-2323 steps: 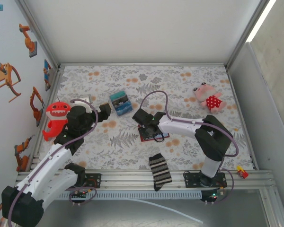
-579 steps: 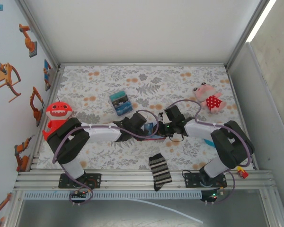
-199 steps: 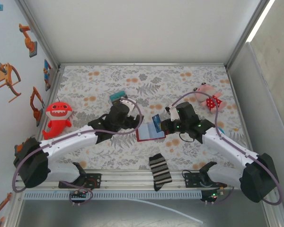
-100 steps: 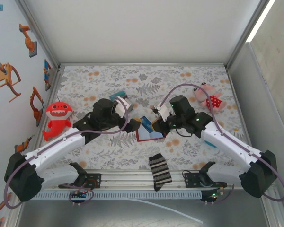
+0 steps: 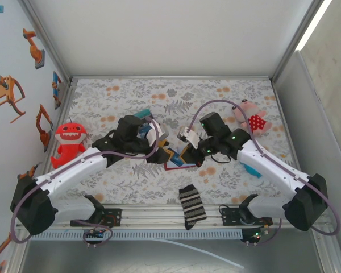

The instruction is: Take the credit cards out of the card holder

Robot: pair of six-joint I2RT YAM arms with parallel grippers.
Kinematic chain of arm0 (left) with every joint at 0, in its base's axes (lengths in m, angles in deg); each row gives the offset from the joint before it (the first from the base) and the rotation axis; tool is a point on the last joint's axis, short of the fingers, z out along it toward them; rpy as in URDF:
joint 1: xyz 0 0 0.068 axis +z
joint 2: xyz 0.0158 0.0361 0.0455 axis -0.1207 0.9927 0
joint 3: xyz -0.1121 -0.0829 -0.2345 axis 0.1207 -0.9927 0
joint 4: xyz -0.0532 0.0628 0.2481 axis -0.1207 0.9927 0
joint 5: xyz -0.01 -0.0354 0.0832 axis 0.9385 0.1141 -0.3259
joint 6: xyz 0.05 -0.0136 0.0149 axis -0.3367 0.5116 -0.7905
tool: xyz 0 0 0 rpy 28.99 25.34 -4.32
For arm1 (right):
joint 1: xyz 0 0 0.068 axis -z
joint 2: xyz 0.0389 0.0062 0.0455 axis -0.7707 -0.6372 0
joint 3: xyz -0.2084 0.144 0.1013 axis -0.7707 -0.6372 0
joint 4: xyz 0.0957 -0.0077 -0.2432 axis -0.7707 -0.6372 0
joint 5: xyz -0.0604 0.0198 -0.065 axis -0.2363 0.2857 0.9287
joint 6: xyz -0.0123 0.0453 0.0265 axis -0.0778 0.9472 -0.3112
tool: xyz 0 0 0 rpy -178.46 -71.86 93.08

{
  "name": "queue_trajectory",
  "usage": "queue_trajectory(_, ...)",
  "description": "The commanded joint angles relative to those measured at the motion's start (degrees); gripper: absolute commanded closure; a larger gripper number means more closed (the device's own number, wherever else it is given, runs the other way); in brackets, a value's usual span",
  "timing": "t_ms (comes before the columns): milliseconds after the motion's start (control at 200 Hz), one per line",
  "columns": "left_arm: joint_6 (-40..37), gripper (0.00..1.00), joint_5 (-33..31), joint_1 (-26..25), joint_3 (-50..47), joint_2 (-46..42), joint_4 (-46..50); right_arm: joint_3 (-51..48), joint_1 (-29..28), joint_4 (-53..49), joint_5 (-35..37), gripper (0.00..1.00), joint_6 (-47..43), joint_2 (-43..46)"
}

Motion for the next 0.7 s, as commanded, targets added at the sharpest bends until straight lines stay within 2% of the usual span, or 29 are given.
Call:
queue_trajectory(0, -2.4, 0.46, 4.9, 0.3, 2.7, 1.2, 2.7, 2.3, -0.4, -2.1, -2.3, 1.0, -2.8, -1.0)
queue_trajectory(50, -2.8, 0.52, 5.7, 0.3, 3.0, 1.7, 3.2, 2.5, -0.4, -2.1, -2.3, 1.0, -2.9, -1.2)
queue_trajectory(70, -3.0, 0.59, 6.2, 0.3, 3.1, 1.9, 3.5, 2.6, -0.4, -2.1, -2.3, 1.0, -3.0, -1.1)
queue_trajectory(110, -3.5, 0.86, 6.9, 0.3, 3.3, 2.4, 4.2, 2.7, -0.4, -2.1, -2.5, 1.0, -3.1, -1.1)
queue_trajectory(140, -3.6, 0.92, 7.3, 0.3, 3.3, 2.6, 4.6, 2.8, -0.4, -2.1, -2.6, 1.0, -3.2, -1.1)
queue_trajectory(260, -4.2, 1.0, 9.2, 0.3, 3.6, 3.2, 5.7, 2.6, -0.4, -1.5, -2.6, 1.0, -3.4, -0.8)
queue_trajectory(426, -4.4, 1.0, 9.5, 0.4, 3.0, 2.5, 5.7, 2.4, -0.4, -0.1, -1.9, 1.0, -2.8, -0.8)
queue_trajectory(501, -3.8, 1.0, 9.5, 0.4, 2.6, 1.7, 5.0, 2.3, -0.4, 0.7, -0.7, 0.76, -2.0, -0.7)
queue_trajectory(611, -1.8, 1.0, 8.8, 1.1, 0.9, -0.4, 2.6, 0.9, -0.4, 4.0, 2.9, 0.63, 0.8, 0.4)
queue_trajectory(676, -0.1, 1.0, 8.3, 1.6, -0.6, -2.1, 0.8, -0.7, -0.3, 7.1, 5.9, 0.33, 2.9, 1.8)
queue_trajectory(696, 0.4, 1.0, 8.0, 1.8, -1.2, -2.7, 0.0, -1.2, -0.1, 8.0, 6.7, 0.31, 3.6, 2.2)
